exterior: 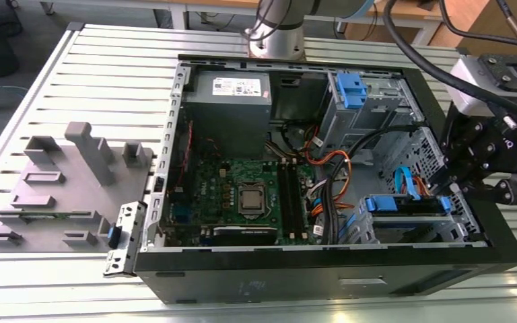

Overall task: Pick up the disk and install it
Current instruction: 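Insert the second disk wire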

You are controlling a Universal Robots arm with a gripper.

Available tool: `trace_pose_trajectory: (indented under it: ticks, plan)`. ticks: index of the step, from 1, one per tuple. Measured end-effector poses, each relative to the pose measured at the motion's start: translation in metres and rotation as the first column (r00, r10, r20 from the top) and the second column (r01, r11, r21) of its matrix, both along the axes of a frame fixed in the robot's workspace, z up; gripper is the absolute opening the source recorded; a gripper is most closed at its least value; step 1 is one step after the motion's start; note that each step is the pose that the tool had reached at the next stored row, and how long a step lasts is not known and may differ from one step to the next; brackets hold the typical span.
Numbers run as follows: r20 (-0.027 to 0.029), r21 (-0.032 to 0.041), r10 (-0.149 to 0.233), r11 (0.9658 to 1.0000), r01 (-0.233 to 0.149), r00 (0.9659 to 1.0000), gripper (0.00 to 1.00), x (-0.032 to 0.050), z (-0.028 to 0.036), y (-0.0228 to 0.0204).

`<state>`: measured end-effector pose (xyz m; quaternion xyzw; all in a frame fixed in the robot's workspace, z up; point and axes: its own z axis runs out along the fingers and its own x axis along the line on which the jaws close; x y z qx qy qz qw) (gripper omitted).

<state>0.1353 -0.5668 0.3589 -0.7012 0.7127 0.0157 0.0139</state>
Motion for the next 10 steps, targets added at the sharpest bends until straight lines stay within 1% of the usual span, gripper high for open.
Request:
trace_pose_trajectory:
  ticks: [3,10]
  plan:
    - [0.0000,0.0002,0.000,1.0000,0.000,1.0000,0.24,0.0000,0.0037,0.0000]
    - [0.0000,0.0001,0.000,1.0000,0.000,1.0000,0.24,0.0000,0.0045,0.0000]
